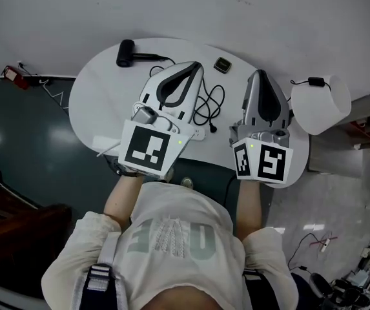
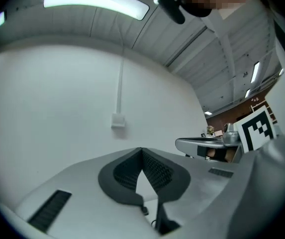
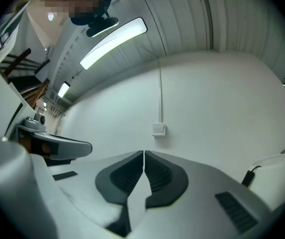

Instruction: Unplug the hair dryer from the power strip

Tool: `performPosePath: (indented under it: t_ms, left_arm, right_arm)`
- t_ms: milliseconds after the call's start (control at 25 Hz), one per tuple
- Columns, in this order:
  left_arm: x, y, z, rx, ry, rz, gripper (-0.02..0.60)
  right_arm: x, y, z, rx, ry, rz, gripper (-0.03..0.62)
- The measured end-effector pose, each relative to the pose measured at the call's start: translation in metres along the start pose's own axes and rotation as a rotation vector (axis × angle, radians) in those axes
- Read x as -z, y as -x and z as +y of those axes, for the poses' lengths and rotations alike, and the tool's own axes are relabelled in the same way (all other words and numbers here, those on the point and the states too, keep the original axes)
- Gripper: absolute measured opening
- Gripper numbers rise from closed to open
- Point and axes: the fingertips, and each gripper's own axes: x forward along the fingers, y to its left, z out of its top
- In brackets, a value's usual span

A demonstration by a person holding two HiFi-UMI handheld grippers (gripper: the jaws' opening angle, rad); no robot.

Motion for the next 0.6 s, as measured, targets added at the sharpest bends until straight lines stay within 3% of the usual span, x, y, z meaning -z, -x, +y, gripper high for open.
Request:
performPosePath:
  t_ms: [160,320,400,600]
  left_arm:
    - [-0.011,0.025,0.005,-0.132,-0.008,-0.035,0.006]
    - [-0.010,0.047,0.009,-0.213,-0.031,-0.038,0.006]
    - [-0.006,0.055,0.008,-0.234,-0.071,-0.021,0.006]
    - [0.000,0.063,0.003,-0.237,-0.074,0.010,0.006]
  right_arm:
    - [-0.014,0.016,0.022,-0.032,-0.008,-0.029,0.014]
    - [-0.011,0.032,0.042,-0.049,-0.025,-0.018,0.014]
    - [-0.006,0.039,0.051,-0.052,-0.039,-0.002,0.012]
    - [-0.002,0.050,0.066,-0.069,-0.045,0.018,0.005]
